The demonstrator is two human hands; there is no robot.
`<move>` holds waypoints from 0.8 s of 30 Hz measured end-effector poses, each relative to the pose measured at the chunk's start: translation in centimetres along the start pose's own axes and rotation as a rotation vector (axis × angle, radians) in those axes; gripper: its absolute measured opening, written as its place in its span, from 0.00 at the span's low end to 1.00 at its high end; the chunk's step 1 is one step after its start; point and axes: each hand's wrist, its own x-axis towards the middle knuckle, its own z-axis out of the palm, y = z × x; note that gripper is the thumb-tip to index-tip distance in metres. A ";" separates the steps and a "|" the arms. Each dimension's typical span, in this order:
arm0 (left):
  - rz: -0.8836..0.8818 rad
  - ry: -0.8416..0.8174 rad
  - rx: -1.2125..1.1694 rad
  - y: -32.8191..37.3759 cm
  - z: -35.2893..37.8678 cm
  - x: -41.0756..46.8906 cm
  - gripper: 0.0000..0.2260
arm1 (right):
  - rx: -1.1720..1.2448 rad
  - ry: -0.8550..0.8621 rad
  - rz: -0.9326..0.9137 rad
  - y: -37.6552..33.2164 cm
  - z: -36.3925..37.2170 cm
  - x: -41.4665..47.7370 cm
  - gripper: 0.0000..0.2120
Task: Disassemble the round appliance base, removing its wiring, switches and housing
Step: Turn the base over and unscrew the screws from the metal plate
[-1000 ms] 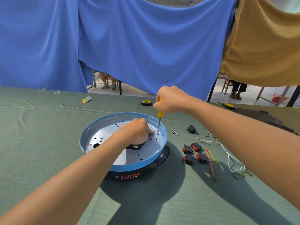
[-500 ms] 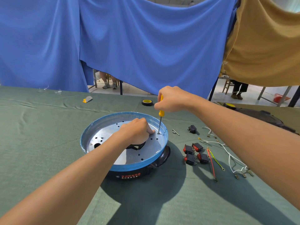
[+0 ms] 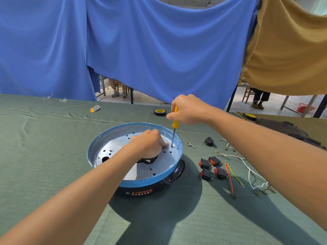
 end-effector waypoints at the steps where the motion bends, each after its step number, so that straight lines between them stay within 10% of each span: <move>1: 0.002 -0.002 -0.002 0.0 0.0 0.0 0.22 | 0.006 -0.014 -0.013 0.0 0.0 0.0 0.12; 24: -0.009 0.020 -0.043 0.3 0.0 -0.3 0.19 | 0.077 -0.006 0.035 -0.5 0.2 -0.4 0.17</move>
